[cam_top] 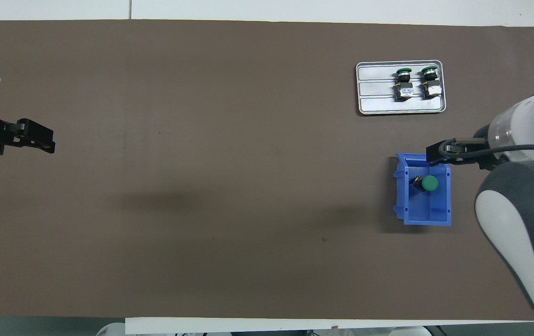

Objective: Place and press button with both arms
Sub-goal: 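Open the right gripper and lift it away from the bin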

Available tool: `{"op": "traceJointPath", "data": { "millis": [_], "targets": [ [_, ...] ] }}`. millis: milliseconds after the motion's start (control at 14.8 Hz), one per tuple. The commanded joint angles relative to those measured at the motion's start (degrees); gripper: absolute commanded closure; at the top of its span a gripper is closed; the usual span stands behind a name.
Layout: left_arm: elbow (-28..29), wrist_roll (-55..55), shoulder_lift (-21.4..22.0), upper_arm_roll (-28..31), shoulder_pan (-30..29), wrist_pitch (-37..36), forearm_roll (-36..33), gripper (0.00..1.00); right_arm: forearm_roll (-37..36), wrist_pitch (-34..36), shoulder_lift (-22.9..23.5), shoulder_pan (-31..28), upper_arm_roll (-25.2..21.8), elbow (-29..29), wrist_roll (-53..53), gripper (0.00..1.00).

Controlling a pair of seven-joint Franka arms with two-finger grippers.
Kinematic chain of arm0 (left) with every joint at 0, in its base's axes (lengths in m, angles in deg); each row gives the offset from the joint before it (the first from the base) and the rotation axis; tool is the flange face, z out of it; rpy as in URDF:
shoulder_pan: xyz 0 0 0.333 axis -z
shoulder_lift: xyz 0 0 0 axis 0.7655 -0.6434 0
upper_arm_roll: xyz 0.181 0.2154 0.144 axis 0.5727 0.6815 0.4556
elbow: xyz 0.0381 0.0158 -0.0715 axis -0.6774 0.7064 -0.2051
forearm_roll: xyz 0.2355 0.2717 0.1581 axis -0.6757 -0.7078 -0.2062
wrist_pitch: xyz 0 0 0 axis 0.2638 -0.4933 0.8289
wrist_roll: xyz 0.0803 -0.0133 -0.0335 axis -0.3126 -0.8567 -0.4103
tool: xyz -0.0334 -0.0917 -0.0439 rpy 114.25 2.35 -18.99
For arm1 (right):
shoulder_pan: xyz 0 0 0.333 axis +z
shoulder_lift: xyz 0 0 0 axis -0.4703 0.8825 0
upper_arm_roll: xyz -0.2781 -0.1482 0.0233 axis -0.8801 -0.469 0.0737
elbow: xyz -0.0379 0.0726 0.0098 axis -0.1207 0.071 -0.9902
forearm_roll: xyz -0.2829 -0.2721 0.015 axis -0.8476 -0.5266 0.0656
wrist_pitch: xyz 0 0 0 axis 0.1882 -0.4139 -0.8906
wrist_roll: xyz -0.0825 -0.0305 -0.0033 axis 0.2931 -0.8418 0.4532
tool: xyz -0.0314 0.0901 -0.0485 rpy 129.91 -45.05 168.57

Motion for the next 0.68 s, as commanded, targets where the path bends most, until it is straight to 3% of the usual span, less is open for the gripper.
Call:
{"op": "traceJointPath", "data": {
  "millis": [0,339,609],
  "targets": [
    [1.30,0.40,0.72,-0.40,-0.76,1.33,0.69,0.00,1.38,6.23,0.64,-1.94,-0.33,-6.71,-0.25,0.01],
    [1.30,0.40,0.72,-0.40,-0.76,1.33,0.69,0.00,1.38,11.17,0.56,-2.56,-2.70,-12.69,-0.61,0.01],
    [1.30,0.40,0.72,-0.40,-0.76,1.33,0.69,0.00,1.56,10.82,0.82,-2.65,-3.14,-13.40,-0.25,0.01]
  ]
}}
